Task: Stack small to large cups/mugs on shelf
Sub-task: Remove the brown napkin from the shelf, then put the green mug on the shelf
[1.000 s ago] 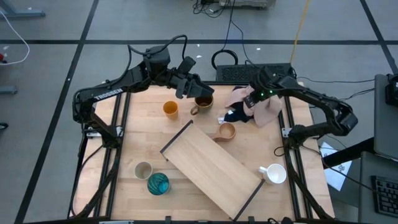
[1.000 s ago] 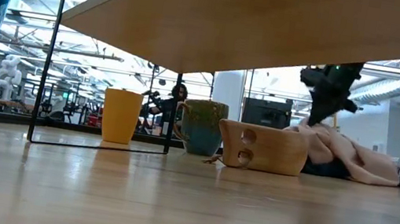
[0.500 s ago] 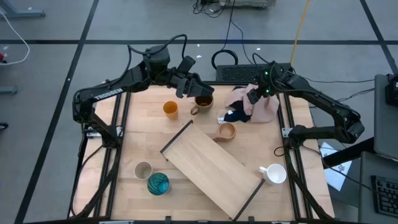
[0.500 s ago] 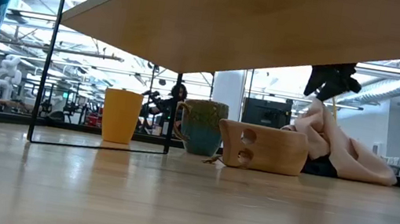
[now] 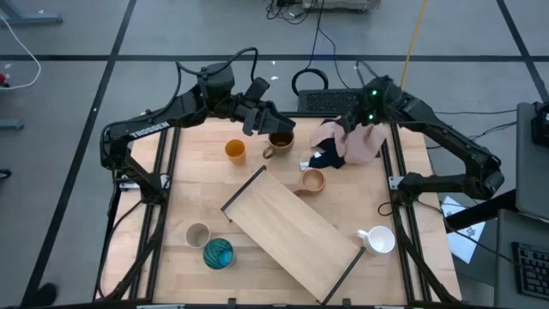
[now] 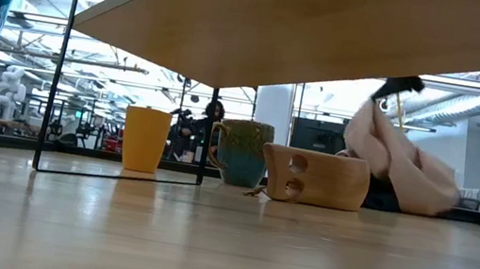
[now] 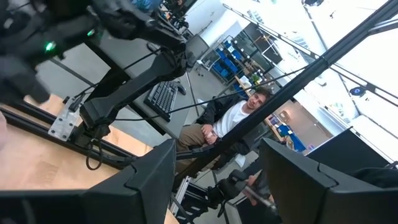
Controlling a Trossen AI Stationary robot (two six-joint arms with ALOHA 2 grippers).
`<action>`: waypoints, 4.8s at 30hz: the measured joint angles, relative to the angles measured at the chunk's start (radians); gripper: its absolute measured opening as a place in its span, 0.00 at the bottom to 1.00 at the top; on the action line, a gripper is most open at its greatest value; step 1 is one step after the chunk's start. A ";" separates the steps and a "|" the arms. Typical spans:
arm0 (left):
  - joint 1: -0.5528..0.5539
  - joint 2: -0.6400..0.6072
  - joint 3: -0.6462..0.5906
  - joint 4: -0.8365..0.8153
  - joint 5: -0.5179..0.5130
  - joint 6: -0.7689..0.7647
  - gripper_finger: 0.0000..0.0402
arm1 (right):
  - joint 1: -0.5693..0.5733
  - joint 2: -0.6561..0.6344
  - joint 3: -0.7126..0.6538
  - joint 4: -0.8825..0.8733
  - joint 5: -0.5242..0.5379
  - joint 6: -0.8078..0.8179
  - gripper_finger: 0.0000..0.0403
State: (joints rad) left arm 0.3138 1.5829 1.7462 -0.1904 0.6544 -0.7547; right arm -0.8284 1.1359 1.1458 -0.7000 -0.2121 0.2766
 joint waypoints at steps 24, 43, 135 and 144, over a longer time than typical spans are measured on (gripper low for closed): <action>0.007 -0.021 -0.002 -0.061 0.003 0.077 0.58 | 0.228 -0.090 0.063 0.283 -0.317 0.288 0.89; 0.150 -0.223 -0.001 -0.719 -0.267 0.296 0.58 | 0.393 -0.020 0.067 0.449 -0.309 0.182 0.89; 0.161 -0.262 0.000 -0.977 -0.316 0.410 0.58 | 0.293 0.825 0.696 -0.292 0.003 0.182 0.72; 0.161 -0.262 0.000 -0.977 -0.316 0.421 0.58 | 0.323 0.817 0.697 -0.377 -0.001 0.240 0.71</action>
State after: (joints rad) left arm 0.4744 1.3212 1.7462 -1.1675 0.3382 -0.3340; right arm -0.5052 1.9533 1.8427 -1.0771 -0.2131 0.5171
